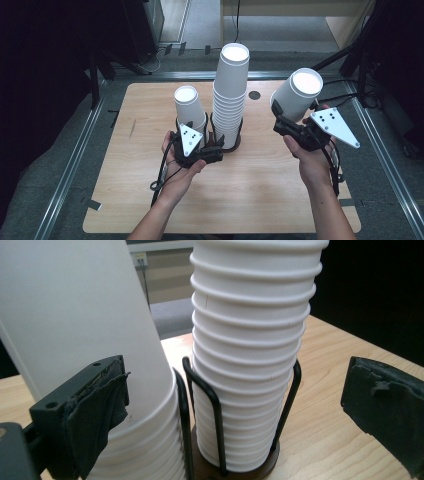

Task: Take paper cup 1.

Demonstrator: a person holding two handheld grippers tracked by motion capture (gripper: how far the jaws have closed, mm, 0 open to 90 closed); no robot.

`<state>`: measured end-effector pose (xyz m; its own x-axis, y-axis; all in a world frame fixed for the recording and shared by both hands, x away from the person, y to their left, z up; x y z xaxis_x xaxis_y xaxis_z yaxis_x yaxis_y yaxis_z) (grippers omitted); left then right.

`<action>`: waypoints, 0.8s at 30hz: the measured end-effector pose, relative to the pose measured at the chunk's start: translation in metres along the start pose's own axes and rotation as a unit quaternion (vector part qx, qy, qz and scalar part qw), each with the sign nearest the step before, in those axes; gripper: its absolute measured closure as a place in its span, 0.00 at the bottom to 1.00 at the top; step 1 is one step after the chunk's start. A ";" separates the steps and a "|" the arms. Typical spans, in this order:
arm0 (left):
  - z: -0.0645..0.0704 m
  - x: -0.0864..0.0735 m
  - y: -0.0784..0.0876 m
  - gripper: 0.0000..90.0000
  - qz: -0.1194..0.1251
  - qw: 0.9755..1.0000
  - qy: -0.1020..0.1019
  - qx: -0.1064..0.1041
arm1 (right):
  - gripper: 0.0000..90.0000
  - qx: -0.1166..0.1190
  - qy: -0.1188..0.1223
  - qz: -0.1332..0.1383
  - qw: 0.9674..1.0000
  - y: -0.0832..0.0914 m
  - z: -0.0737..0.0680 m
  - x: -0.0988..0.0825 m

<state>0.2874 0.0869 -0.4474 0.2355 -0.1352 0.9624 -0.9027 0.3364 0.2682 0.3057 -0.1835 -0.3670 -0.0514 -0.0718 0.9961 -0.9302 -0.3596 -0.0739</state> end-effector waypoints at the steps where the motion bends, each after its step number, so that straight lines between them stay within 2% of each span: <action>1: -0.001 -0.002 0.001 0.00 0.003 1.000 -0.003 0.000 | 0.16 0.000 -0.001 -0.001 1.000 0.001 0.000 -0.002; 3: -0.002 -0.006 0.004 0.00 -0.003 1.000 0.003 -0.009 | 0.16 -0.003 0.003 -0.003 1.000 0.004 0.000 -0.008; 7: -0.006 -0.012 0.008 0.00 -0.027 1.000 -0.007 0.001 | 0.16 -0.002 0.014 -0.008 1.000 0.008 -0.002 -0.019; 9: -0.008 -0.016 0.013 0.00 -0.046 0.999 0.002 -0.008 | 0.16 -0.002 0.022 -0.011 1.000 0.009 -0.003 -0.025; 11: -0.009 -0.019 0.017 0.00 -0.052 0.999 0.003 -0.015 | 0.16 -0.002 0.029 -0.013 1.000 0.011 -0.003 -0.032; 12: -0.009 -0.021 0.020 0.00 -0.055 0.998 0.005 -0.026 | 0.16 -0.004 0.031 -0.014 0.999 0.012 -0.003 -0.034; 15: -0.012 -0.025 0.026 0.00 -0.058 0.997 0.007 -0.042 | 0.16 -0.015 0.049 -0.018 0.998 0.013 -0.001 -0.047; 17: -0.015 -0.027 0.032 0.00 -0.052 0.997 0.019 -0.055 | 0.16 -0.018 0.048 -0.023 0.998 0.013 0.000 -0.055; 20: -0.018 -0.028 0.036 0.00 -0.051 0.997 0.023 -0.060 | 0.16 -0.021 0.052 -0.025 0.998 0.014 0.000 -0.062; 21: -0.021 -0.028 0.039 0.00 -0.050 0.996 0.029 -0.065 | 0.15 -0.025 0.063 -0.032 0.997 0.015 -0.002 -0.072; 22: -0.023 -0.029 0.041 0.00 -0.050 0.996 0.029 -0.067 | 0.15 -0.025 0.066 -0.033 0.997 0.015 -0.002 -0.074; 24: -0.026 -0.031 0.044 0.00 -0.048 0.996 0.031 -0.068 | 0.15 -0.026 0.088 -0.044 0.995 0.015 -0.004 -0.081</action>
<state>0.2497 0.1299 -0.4640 0.3431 -0.1170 0.9320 -0.8194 0.4479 0.3578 0.2948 -0.1794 -0.4490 -0.0266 0.1229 0.9921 -0.9511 -0.3087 0.0128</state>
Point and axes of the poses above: each handheld gripper's, and its own axes: y roughly backward along the jaws, x roughly out of its top, z roughly to its right, the point moved 2 cm from there along -y, roughly forward along the jaws, and after that the axes turned 1 degree about x, right-handed, at the moved point
